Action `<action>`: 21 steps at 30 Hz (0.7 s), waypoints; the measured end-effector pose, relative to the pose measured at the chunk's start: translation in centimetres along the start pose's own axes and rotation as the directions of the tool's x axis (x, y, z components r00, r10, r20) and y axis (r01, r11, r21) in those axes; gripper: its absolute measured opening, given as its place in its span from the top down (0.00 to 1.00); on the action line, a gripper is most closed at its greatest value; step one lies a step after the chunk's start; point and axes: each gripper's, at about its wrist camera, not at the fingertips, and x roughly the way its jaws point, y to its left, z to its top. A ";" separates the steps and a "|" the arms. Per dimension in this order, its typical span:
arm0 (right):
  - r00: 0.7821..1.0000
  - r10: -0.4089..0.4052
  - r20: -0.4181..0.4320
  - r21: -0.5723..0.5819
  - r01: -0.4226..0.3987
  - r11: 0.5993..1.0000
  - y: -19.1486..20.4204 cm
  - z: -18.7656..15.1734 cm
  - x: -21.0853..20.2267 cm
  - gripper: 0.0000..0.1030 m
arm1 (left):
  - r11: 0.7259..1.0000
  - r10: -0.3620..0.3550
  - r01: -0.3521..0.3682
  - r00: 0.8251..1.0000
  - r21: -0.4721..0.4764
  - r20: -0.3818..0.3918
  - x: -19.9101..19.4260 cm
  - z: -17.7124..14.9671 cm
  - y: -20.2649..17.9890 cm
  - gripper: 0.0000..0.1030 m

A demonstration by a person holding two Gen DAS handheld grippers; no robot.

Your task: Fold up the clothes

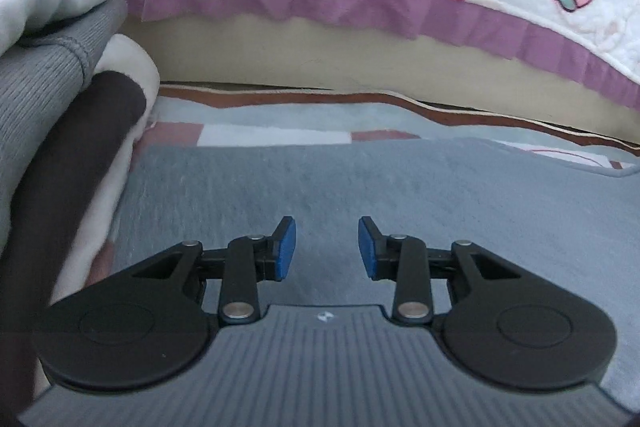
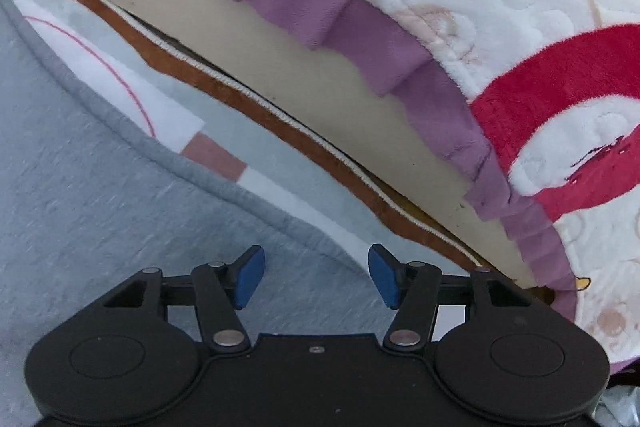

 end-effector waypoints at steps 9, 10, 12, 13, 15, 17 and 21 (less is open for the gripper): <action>0.989 0.148 -0.015 0.291 -0.137 0.947 -3.0 -1.8 4.0 0.24 | 0.993 -0.070 0.071 0.998 -0.096 0.006 2.5 0.9 0.5 0.64; 0.990 0.143 0.000 0.335 -0.135 0.933 -3.2 -2.1 4.2 0.21 | 0.991 -0.089 0.090 0.996 -0.097 0.017 2.7 1.0 0.3 0.63; 0.988 0.149 0.034 0.388 -0.150 0.909 -3.3 -2.8 4.4 0.23 | 0.987 -0.126 0.130 0.991 -0.098 0.039 3.0 1.1 0.0 0.59; 0.985 0.164 0.059 0.394 -0.174 0.903 -3.2 -3.0 4.2 0.41 | 0.985 -0.138 0.142 0.989 -0.095 0.044 3.2 1.3 -0.3 0.58; 0.987 0.138 0.079 0.346 -0.157 0.925 -2.0 -3.0 3.4 0.66 | 0.986 -0.144 0.148 0.988 -0.078 0.050 3.8 1.7 -0.7 0.56; 0.991 0.094 0.100 0.343 -0.123 0.931 -1.2 -3.3 2.4 0.81 | 0.989 -0.137 0.140 0.989 -0.056 0.054 4.4 2.1 -1.2 0.55; 0.983 -0.003 0.183 0.469 -0.085 0.879 -1.7 -4.0 0.1 0.87 | 1.000 -0.009 0.011 0.996 -0.021 0.085 5.1 2.8 -1.5 0.55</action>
